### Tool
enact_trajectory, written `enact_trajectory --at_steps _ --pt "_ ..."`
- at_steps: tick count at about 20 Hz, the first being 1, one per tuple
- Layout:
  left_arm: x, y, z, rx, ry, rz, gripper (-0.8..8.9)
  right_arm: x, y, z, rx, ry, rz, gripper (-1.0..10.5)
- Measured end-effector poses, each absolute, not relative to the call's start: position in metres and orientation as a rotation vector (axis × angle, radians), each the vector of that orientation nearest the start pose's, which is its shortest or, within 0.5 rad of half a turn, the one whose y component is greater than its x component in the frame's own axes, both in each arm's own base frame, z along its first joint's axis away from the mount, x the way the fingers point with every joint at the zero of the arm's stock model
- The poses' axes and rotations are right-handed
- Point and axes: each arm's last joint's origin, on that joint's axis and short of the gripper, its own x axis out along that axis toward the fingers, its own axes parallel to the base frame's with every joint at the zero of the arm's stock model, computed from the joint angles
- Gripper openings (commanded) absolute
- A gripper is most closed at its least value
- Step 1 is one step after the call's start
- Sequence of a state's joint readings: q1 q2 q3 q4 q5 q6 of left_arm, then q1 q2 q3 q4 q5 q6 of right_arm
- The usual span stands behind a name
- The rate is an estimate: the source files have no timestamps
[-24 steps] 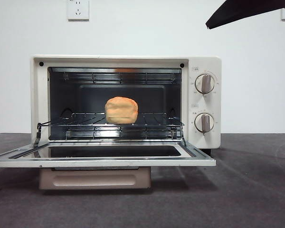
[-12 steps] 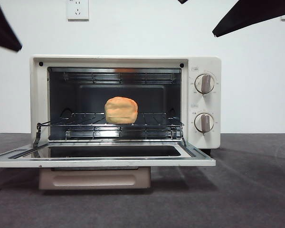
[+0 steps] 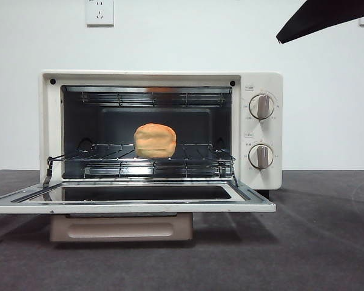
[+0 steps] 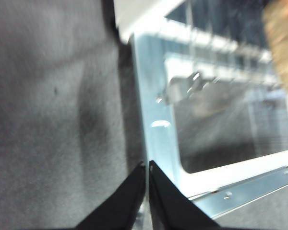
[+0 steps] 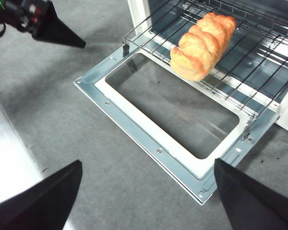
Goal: The left arm flap open the oven, the right arm pick bread and place it into oven, the left arm flap close the oven
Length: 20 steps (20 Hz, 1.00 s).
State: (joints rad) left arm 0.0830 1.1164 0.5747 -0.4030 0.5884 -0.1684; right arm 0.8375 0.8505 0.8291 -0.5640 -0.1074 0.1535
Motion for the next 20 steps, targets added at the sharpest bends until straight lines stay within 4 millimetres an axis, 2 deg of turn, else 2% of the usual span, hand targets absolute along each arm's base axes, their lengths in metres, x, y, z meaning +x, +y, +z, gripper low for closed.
enact_trajectory --at_steps 10,20 --pt "0.227 0.003 0.155 -0.488 1.014 -0.384 0.14 0.113 0.130 0.303 -0.079 0.634 0.867 4.3" --pt "0.235 -0.013 0.139 -0.465 1.059 -0.448 0.14 0.113 0.130 0.303 -0.079 0.634 0.868 4.3"
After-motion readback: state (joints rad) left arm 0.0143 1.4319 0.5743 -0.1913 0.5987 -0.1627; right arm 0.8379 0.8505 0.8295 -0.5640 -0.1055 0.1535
